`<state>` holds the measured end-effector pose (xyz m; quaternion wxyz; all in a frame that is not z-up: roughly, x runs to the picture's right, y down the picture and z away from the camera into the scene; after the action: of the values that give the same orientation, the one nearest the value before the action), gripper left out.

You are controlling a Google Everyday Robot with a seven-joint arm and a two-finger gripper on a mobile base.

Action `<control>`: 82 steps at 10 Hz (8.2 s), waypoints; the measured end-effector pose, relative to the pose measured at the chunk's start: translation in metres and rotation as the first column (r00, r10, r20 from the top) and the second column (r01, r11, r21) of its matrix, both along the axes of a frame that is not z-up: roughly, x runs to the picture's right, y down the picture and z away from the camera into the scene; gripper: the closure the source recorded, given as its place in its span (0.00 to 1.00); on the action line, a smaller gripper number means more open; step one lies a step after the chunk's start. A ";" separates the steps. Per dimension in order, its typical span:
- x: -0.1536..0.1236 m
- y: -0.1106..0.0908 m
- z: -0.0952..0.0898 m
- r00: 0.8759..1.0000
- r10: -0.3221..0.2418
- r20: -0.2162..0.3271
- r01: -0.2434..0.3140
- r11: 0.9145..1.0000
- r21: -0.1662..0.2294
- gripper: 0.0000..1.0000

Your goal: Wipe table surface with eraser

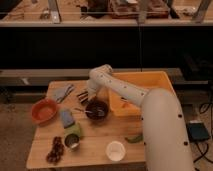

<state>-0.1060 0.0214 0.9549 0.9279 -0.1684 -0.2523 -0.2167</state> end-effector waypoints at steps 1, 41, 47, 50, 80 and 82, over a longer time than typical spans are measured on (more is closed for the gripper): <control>0.003 -0.005 0.007 1.000 0.005 -0.007 -0.005 1.000 0.001 0.90; -0.079 -0.016 0.002 0.976 -0.049 0.213 0.042 0.998 0.038 0.90; -0.035 0.028 -0.029 0.970 -0.127 0.208 0.132 0.991 -0.012 0.90; -0.006 0.033 -0.033 0.977 -0.159 0.142 0.162 0.987 -0.015 0.90; 0.054 -0.006 0.011 0.992 -0.125 0.007 0.125 0.992 -0.020 0.90; 0.045 -0.030 0.029 0.994 -0.112 -0.016 0.112 0.994 0.001 0.90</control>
<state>-0.0609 -0.0090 0.9842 0.9164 -0.1830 -0.2346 -0.2676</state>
